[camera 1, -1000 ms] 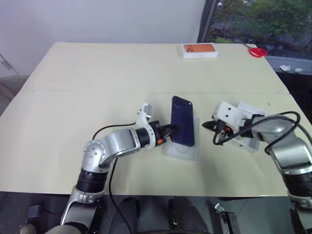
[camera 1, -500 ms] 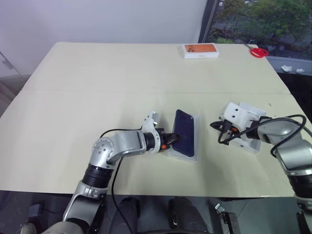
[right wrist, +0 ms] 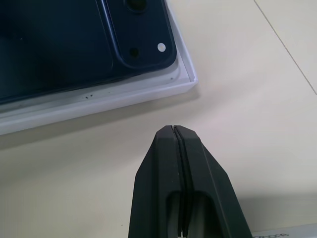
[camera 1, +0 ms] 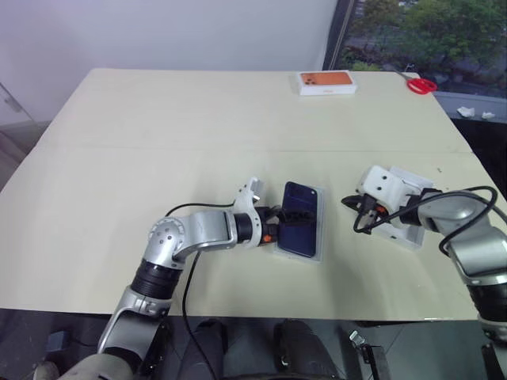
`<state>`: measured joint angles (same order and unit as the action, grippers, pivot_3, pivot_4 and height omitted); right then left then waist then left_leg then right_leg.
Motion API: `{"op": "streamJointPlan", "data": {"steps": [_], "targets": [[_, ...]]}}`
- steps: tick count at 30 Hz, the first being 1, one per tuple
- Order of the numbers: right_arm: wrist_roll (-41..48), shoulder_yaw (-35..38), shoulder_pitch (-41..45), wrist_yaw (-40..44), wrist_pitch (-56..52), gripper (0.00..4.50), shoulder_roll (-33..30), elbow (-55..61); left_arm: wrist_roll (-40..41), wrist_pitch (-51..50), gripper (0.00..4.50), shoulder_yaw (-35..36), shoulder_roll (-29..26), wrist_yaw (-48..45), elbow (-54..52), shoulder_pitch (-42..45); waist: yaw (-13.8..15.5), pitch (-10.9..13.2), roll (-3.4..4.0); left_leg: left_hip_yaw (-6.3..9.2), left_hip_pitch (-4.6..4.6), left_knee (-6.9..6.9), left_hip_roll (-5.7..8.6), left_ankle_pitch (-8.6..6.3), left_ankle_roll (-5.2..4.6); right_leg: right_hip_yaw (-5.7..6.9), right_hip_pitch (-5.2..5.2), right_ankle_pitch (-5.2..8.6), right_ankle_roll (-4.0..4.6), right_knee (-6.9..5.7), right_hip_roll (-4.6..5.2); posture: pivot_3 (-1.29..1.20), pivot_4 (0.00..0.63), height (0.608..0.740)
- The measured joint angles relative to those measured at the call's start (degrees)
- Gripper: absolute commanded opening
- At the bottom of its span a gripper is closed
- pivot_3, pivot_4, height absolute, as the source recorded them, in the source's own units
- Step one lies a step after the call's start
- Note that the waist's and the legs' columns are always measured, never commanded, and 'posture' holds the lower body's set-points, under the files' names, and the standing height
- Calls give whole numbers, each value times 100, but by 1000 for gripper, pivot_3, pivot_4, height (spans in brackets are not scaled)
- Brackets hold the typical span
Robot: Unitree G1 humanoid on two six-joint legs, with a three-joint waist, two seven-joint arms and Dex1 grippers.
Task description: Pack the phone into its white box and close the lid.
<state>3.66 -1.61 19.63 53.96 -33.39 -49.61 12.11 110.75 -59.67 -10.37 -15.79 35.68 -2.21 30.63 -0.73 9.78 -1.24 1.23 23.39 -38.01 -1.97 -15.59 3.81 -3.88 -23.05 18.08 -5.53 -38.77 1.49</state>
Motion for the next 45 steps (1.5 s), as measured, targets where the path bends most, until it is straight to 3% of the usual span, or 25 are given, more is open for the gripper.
{"op": "streamJointPlan", "data": {"steps": [10,16,25,26,34,38,45], "targets": [[5,-55,147,-38,32,0,46,-1,54,-281,4454,67,-1169,-730,-549,206,12,1,0,3,0,-1,1,0,0,3,3,1,-1,1,3,0,150,731],[5,-202,256,-68,55,0,131,-8,-1536,-474,4454,244,-2065,-2051,-1194,595,0,4,6,-4,0,3,2,0,1,7,5,1,-1,8,0,0,150,731],[170,-313,312,-59,-97,0,233,188,-5238,702,270,-354,-2891,-4415,-1991,-391,-3,7,9,-20,0,8,0,0,0,8,6,1,-1,15,0,0,150,731],[188,-350,309,-59,-136,0,244,247,-5536,906,93,-387,-2932,-4682,-2056,-538,-1,7,8,-21,1,8,0,0,0,8,6,1,0,16,0,0,150,731],[221,-485,277,-98,-249,0,261,434,-6704,1281,93,-425,-2947,-5831,-2089,-796,0,8,8,-21,2,5,0,-6,-11,9,14,1,-1,27,3,0,150,731],[95,-539,218,-123,-206,0,101,408,-7662,1491,93,-1030,-2920,-6286,-2023,-706,6,8,9,-21,1,4,1,-7,-12,10,17,1,-1,28,2,0,150,731],[-280,-771,-12,-24,121,0,-313,298,-8784,1689,93,-2052,-2003,-6996,-1455,-7,-16,9,9,-22,0,-3,1,-12,-25,12,25,1,-2,35,1,0,150,731]]}}
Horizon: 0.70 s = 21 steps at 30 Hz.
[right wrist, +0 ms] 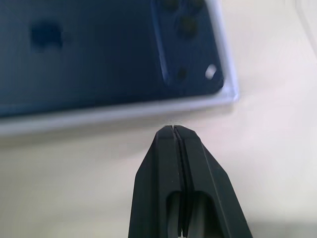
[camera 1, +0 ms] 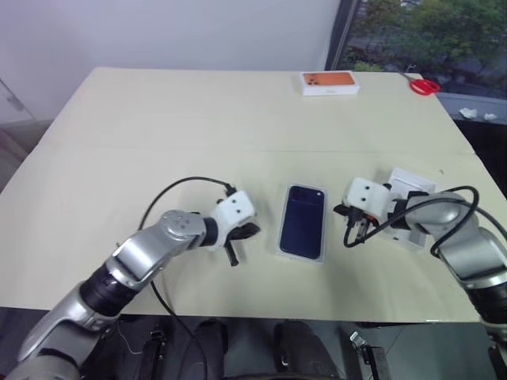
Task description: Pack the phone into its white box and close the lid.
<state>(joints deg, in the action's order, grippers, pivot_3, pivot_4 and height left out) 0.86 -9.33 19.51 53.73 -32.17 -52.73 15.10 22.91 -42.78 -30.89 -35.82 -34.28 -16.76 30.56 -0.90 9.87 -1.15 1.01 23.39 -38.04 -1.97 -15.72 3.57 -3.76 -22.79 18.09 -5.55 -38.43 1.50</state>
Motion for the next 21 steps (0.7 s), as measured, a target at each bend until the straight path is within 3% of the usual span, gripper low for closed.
{"op": "streamJointPlan", "data": {"steps": [4,10,21], "targets": [[-60,-155,-114,62,9,0,-4,13,-380,-27,93,-269,548,-291,482,364,14,0,4,8,-2,-1,-1,2,-3,6,2,0,0,-7,-3,0,150,731],[-5,-196,-301,324,13,0,-35,218,-642,-78,93,-434,945,-860,807,666,55,-1,6,11,-2,-5,4,2,-4,11,11,0,-1,-1,2,0,150,731],[-15,-157,-359,434,12,0,-193,241,-1043,-128,93,-483,1305,-1540,1230,967,42,-1,7,21,-6,-12,5,2,-5,21,26,0,-2,1,4,0,150,731]]}}
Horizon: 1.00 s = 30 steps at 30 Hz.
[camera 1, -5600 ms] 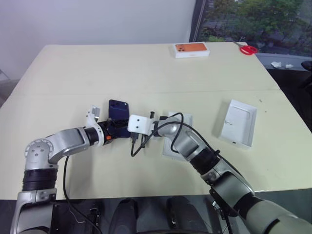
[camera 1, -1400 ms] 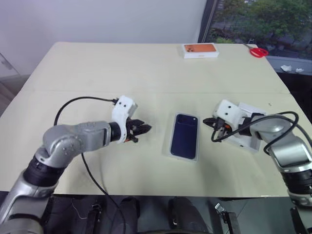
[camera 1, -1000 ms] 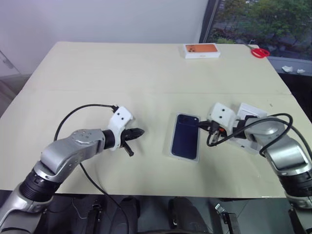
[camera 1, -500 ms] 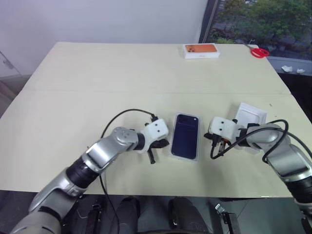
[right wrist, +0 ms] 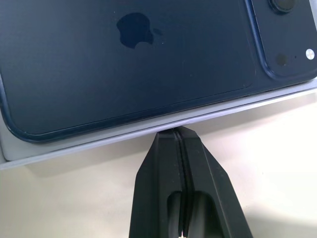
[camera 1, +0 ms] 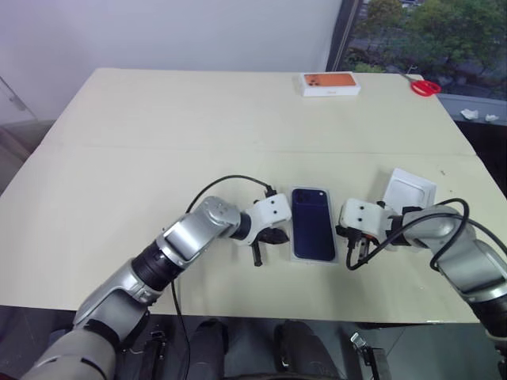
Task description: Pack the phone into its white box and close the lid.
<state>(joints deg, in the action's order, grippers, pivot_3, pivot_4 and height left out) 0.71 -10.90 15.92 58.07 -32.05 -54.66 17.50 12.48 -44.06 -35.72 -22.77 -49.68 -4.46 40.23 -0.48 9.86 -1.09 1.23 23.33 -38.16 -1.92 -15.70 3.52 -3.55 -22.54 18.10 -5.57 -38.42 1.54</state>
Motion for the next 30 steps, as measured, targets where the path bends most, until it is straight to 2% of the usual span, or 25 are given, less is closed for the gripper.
{"op": "streamJointPlan", "data": {"steps": [8,11,14,17,21,30], "targets": [[36,131,-5,-18,-40,0,-61,14,-77,-12,93,174,104,-39,-13,-171,-8,0,1,7,0,0,-1,0,0,3,0,0,0,-1,0,0,150,731],[296,466,124,36,-380,860,-123,78,-42,27,0,379,-22,-60,-168,-399,-27,1,2,22,0,1,-3,0,0,3,-2,0,0,-3,0,0,150,731],[633,938,343,62,-935,2351,-213,198,80,177,0,766,-410,-176,-483,-797,-58,1,9,27,-2,5,-11,0,0,4,-6,0,0,-9,-5,0,150,731],[734,1113,744,-283,-1654,3844,-140,175,181,406,0,1172,-783,-320,-759,-1105,-36,0,12,32,-3,6,-11,0,1,13,-5,0,1,-14,-4,0,150,731],[730,1113,1384,-944,-3061,3844,45,-395,382,821,0,1549,-1077,-632,-1062,-1560,7,1,14,30,5,5,-3,0,1,16,-4,0,1,-1,10,0,150,731],[803,1063,2113,-1740,-4937,3844,176,-1362,626,1208,0,1692,-1204,-1129,-1363,-1726,-41,3,25,20,6,6,-2,1,-1,18,-7,0,2,-2,6,0,150,731]]}}
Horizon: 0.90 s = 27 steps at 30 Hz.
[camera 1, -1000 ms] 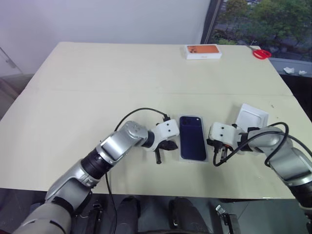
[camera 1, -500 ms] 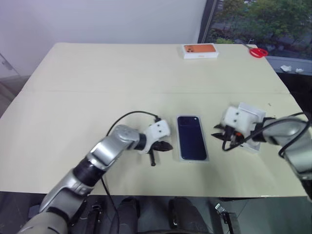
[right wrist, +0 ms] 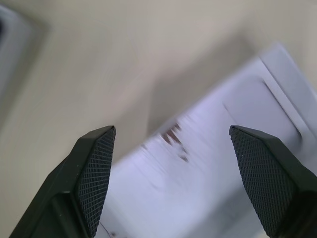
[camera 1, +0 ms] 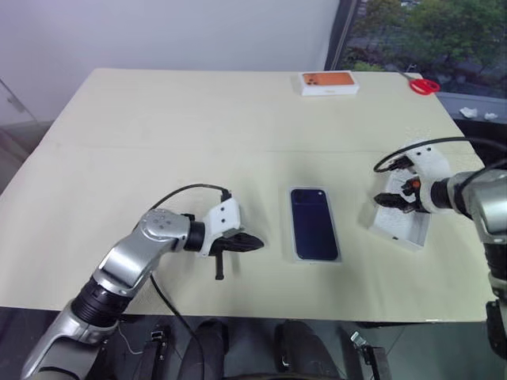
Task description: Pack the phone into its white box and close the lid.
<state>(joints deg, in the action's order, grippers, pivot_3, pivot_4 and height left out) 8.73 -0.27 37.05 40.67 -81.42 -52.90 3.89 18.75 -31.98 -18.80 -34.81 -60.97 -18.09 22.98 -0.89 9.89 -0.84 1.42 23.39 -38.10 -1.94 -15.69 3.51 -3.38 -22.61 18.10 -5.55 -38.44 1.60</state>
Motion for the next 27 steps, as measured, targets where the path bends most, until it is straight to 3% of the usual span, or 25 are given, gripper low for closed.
{"op": "streamJointPlan", "data": {"steps": [7,12,27], "targets": [[294,4,203,-212,-714,3844,84,-479,111,122,0,-17,279,-145,16,226,13,0,0,-6,1,0,-1,0,-1,3,1,0,0,0,-2,0,150,731],[465,146,458,-454,-1066,3844,472,-772,177,132,0,-23,449,-136,44,253,-17,-1,1,-4,0,1,-4,0,-1,3,-2,0,0,-5,-7,0,150,731],[904,443,672,-1028,-1069,3844,499,-613,175,132,0,-24,471,18,46,207,1,1,7,-6,3,2,-2,0,-1,3,-5,0,0,-7,-4,0,150,731]]}}
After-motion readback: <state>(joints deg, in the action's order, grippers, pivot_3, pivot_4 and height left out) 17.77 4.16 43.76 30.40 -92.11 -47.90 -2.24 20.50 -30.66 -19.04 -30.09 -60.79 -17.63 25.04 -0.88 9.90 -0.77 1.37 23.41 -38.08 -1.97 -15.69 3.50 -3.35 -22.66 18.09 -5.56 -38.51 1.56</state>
